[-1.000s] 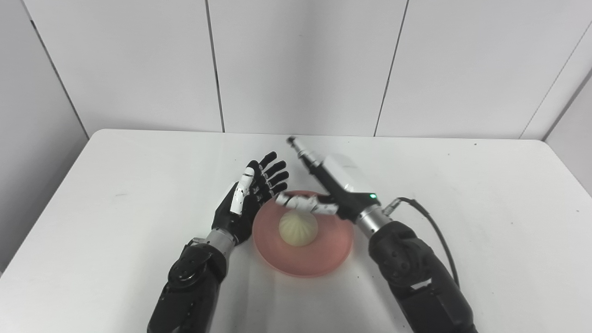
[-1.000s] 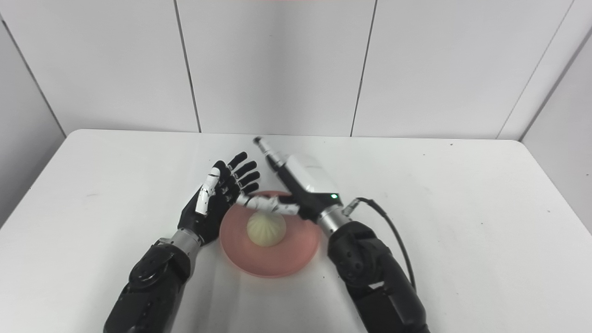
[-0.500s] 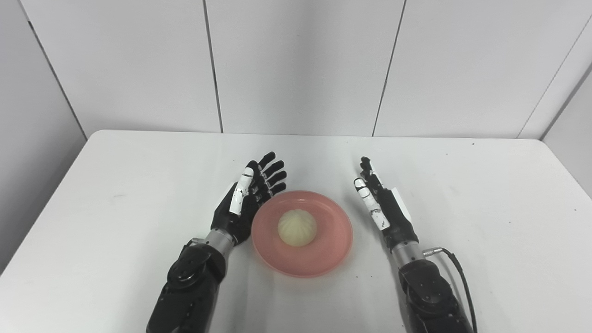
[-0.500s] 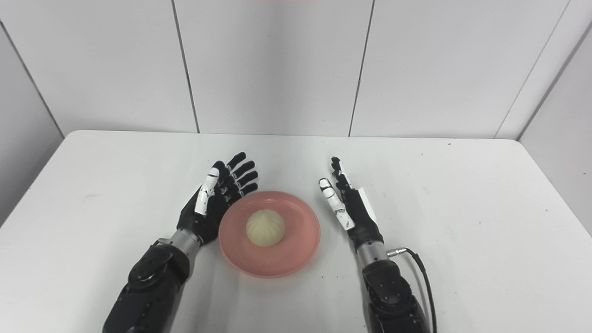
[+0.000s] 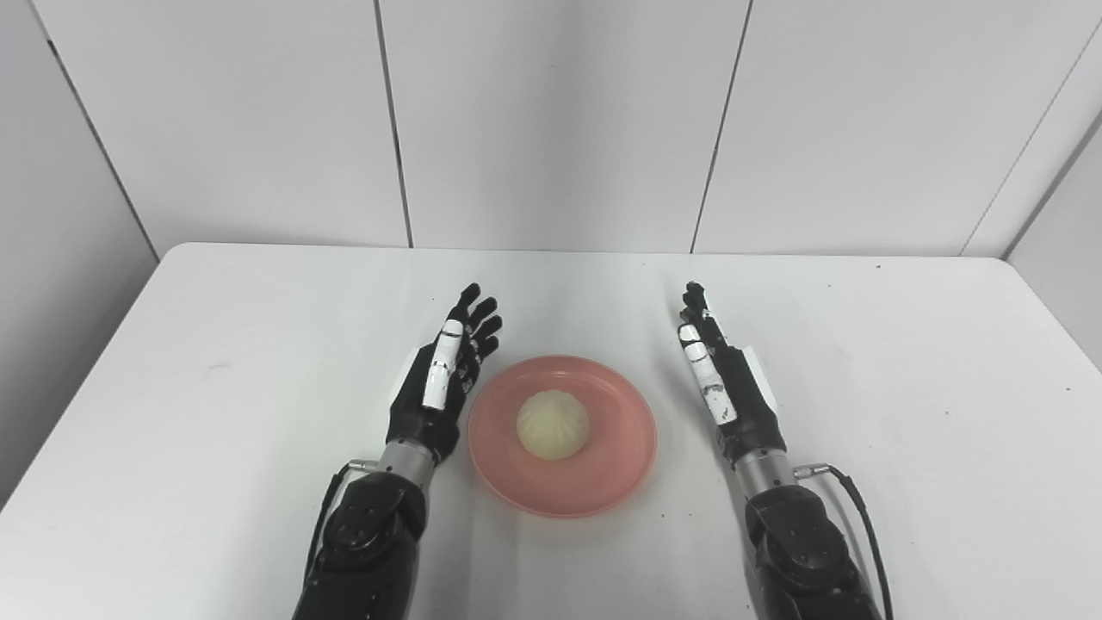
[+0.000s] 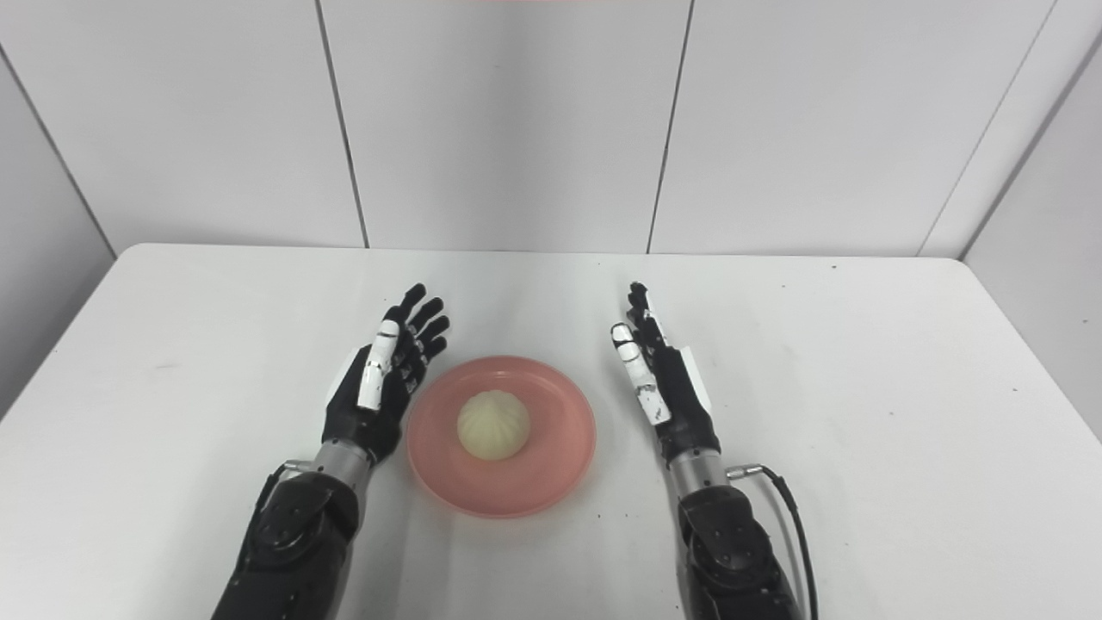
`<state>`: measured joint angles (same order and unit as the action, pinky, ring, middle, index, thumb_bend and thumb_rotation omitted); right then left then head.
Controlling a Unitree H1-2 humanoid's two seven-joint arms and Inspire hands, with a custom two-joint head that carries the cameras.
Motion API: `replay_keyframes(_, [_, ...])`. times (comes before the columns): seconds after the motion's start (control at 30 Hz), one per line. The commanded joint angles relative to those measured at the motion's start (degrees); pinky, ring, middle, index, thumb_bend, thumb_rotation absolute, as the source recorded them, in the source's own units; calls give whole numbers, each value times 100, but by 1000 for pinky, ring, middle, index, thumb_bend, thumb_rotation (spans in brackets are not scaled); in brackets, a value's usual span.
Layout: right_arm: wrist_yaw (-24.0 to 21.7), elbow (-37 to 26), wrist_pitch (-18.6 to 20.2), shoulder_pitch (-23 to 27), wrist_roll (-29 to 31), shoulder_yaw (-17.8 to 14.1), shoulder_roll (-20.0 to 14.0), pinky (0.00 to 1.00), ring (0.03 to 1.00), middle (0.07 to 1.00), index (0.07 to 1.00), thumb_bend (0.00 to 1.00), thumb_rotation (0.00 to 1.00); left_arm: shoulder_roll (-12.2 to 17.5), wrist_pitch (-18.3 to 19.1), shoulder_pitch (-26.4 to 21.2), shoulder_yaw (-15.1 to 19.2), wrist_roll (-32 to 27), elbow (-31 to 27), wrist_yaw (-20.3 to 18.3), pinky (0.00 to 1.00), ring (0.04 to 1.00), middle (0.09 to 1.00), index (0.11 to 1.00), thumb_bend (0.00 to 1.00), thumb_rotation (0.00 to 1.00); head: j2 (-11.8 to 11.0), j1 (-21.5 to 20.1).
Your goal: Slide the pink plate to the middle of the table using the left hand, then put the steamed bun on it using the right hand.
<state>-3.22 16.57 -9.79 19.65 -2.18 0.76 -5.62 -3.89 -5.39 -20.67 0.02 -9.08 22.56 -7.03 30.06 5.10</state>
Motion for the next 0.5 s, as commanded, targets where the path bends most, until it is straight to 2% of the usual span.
replay_keyframes(0.0, [-49, 130, -188, -214, 193, -44, 66, 1000, 1000, 1000, 1000, 289, 1000, 10, 10, 622, 25, 104, 211, 120, 986, 974, 988, 996, 393, 1000, 4, 17])
replay_keyframes(0.1, [-108, 253, -281, -280, 353, -78, 108, 1000, 1000, 1000, 1000, 248, 1000, 13, 17, 729, 10, 184, 61, 163, 986, 980, 993, 998, 392, 1000, 4, 29])
replay_keyframes(0.27, [-277, 375, -193, -326, 669, -150, 129, 1000, 1000, 1000, 1000, 182, 1000, 21, -88, 941, -66, 381, -185, 241, 988, 982, 998, 1000, 385, 1000, -7, 49])
replay_keyframes(0.47, [-393, 357, 86, -352, 862, -180, 149, 1000, 1000, 1000, 1000, 198, 1000, -3, 99, 1286, -134, 498, -630, 329, 981, 981, 1000, 1000, 394, 1000, 27, 72])
